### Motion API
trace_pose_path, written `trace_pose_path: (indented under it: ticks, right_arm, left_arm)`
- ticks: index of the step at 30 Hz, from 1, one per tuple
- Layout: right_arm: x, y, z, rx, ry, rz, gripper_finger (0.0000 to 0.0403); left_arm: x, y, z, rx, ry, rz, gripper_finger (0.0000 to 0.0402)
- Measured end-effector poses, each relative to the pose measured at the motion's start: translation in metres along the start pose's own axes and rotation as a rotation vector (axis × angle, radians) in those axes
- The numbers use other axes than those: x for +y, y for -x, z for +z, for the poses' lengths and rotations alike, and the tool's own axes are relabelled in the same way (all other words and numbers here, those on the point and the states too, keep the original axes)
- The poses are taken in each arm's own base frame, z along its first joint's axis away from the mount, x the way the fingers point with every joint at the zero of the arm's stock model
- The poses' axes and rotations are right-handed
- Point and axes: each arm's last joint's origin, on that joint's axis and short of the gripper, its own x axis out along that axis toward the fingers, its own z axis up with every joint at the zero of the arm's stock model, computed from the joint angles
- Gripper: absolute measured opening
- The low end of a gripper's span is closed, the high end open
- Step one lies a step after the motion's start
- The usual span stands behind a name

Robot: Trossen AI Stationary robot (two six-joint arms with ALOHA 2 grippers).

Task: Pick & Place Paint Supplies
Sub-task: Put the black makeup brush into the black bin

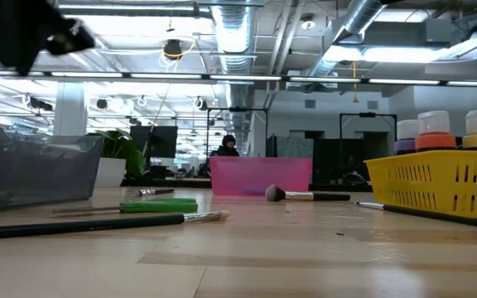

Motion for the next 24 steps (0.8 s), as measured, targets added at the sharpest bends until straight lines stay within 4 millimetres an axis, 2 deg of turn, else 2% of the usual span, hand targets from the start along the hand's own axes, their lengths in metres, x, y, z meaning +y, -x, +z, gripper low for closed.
trace_pose_path:
  ticks: [3, 10, 13, 16, 20, 22, 24]
  right_arm:
    - [0.000, 0.000, 0.000, -0.001, 0.000, -0.002, 0.0056]
    - [-0.003, -0.004, 0.000, 0.006, -0.026, -0.029, 0.0056]
    - [-0.006, -0.006, 0.000, 0.014, -0.033, -0.047, 0.0056]
    - [-0.007, -0.008, 0.000, 0.016, -0.038, -0.055, 0.0056]
    - [-0.007, -0.008, 0.000, 0.017, -0.039, -0.058, 0.0056]
    - [-0.007, -0.008, 0.000, 0.016, -0.039, -0.058, 0.0056]
    - [-0.007, -0.008, 0.000, 0.017, -0.041, -0.058, 0.0056]
  left_arm:
    - [0.009, 0.022, 0.008, -0.178, 0.003, 0.045, 0.0057]
    - [0.042, 0.070, 0.035, -0.688, 0.054, 0.355, 0.0057]
    - [0.057, 0.080, 0.049, -0.797, 0.039, 0.393, 0.0057]
    - [0.071, 0.083, 0.058, -0.837, 0.038, 0.440, 0.0057]
    - [0.103, 0.072, 0.068, -0.800, 0.172, 0.500, 0.0057]
    - [0.120, 0.063, 0.070, -0.744, 0.254, 0.493, 0.0057]
    - [0.136, 0.046, 0.070, -0.643, 0.350, 0.460, 0.0057]
